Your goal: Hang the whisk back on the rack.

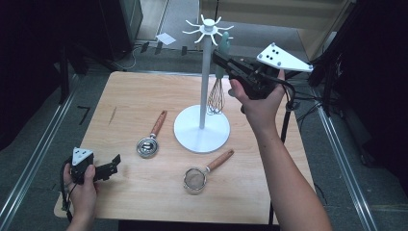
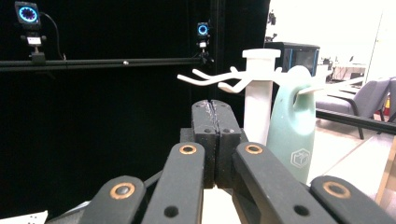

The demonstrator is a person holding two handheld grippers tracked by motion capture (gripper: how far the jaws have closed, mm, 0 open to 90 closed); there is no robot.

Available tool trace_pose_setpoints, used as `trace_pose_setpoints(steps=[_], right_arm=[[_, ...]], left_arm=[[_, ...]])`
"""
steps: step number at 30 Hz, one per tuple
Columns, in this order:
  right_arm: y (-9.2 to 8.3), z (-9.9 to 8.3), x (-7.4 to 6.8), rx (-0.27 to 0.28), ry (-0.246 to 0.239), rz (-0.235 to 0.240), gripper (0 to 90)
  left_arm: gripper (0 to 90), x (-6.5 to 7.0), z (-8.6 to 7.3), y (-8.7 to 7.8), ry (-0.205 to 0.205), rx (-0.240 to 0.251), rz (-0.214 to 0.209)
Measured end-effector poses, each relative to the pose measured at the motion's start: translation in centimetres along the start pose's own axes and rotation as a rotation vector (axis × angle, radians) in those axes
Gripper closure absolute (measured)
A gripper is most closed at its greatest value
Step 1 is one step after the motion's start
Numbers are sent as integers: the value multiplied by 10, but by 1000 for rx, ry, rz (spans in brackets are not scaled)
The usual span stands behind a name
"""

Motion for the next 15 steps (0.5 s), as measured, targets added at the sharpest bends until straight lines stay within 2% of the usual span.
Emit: trace_pose_setpoints(steps=[10,15], right_arm=[[5,10,-7,36,-17,-13,900],[5,9,-4,29,-17,-30,900]], left_arm=[[0,0,0,0,-1,0,1],[0,0,0,0,-1,1,-2]])
Point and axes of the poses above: each handheld gripper's, and its own axes: y roughly forward along the jaws, z roughly out of its top, x roughly to its right, the point moved 7 cm from there along y, roughly forward along the jaws, and after that the axes turned 2 degrees about -x, right-handed, at the moved point
